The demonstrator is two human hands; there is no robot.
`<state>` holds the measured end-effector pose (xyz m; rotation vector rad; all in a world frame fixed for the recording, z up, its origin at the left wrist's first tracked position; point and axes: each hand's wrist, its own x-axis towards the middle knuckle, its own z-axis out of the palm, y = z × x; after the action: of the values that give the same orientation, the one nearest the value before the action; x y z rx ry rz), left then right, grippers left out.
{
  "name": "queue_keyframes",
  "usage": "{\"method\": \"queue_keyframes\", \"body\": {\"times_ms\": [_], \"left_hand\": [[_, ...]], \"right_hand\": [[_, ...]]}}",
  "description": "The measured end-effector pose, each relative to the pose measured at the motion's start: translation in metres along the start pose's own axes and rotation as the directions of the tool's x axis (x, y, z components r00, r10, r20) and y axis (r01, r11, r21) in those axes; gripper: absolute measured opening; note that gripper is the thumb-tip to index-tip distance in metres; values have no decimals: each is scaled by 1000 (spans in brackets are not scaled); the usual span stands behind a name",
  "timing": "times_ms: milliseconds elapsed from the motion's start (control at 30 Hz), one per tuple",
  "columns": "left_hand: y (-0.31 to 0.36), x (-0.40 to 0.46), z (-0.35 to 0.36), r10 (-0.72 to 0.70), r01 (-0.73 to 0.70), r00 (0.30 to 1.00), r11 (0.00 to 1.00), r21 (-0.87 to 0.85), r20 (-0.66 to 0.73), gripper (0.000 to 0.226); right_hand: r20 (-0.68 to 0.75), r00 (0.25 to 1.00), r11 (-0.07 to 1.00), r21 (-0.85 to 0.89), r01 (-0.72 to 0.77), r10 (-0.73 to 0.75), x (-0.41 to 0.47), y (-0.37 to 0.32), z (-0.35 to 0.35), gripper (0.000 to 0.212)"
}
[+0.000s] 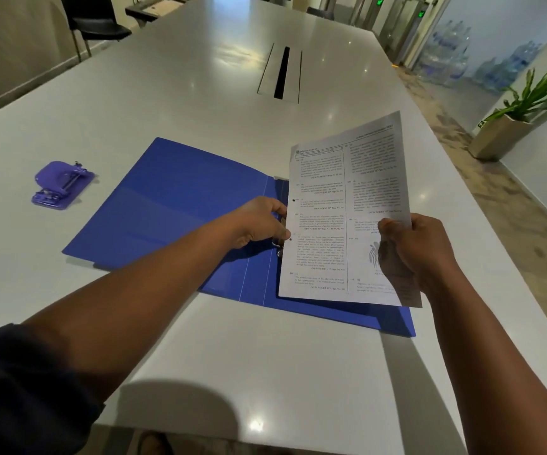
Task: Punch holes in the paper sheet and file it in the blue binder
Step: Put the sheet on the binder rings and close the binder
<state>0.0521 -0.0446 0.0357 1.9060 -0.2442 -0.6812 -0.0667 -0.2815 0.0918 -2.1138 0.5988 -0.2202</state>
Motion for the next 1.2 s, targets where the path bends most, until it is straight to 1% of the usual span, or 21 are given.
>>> {"method": "queue_keyframes", "body": {"times_ms": [100, 233, 300, 367, 400, 433, 500, 567, 667, 767, 867, 1000, 1100, 1200], "left_hand": [[-1, 3, 2, -7, 7, 1000, 1000, -5, -17, 33], [-2, 5, 6, -4, 3, 999, 1000, -18, -53, 33], [-3, 8, 6, 18, -25, 989, 999, -38, -150, 27], [-5, 14, 4, 63, -80, 948, 996, -40, -311, 22], [-5, 18, 3, 91, -110, 925, 993, -32, -368, 21], [-5, 22, 2, 118, -138, 912, 990, -22, -392, 22], [-1, 28, 2, 163, -159, 912, 986, 42, -376, 32], [4, 35, 2, 182, -157, 930, 982, 105, -319, 34], [12, 41, 4, 128, -125, 970, 992, 26, -208, 22], [15, 47, 5, 64, -72, 987, 996, -52, -150, 16], [13, 50, 4, 31, -46, 988, 994, -98, -154, 7], [11, 53, 3, 22, -46, 987, 988, -148, -159, 7], [10, 54, 1, 15, -40, 989, 985, -168, -148, 12], [10, 54, 1, 4, -30, 988, 986, -165, -156, 12]], "right_hand": [[-13, 1000, 1000, -27, 4, -4, -2, -1, -1, 25], [-7, 1000, 999, -42, 20, -20, -2, 1, -3, 26], [-6, 1000, 999, -46, 15, -15, 0, 3, -4, 26], [-7, 1000, 998, -64, 10, -10, 2, 5, -3, 22], [-6, 1000, 997, -73, 10, -10, 3, 5, -3, 19], [-8, 1000, 997, -78, 13, -14, 3, 5, -3, 18], [-13, 1000, 996, -85, 23, -24, 5, 5, -3, 20], [-13, 999, 995, -99, 31, -33, 6, 4, -2, 17], [-12, 999, 992, -122, 41, -43, 7, 2, -1, 16], [-6, 999, 991, -126, 36, -37, 9, 1, -1, 21], [-5, 999, 991, -127, 40, -41, 11, 3, -1, 22], [-6, 999, 988, -144, 48, -50, 13, 5, -1, 17], [-3, 999, 985, -162, 52, -53, 15, 3, -1, 18], [0, 998, 978, -197, 65, -66, 16, 0, -1, 20]]}}
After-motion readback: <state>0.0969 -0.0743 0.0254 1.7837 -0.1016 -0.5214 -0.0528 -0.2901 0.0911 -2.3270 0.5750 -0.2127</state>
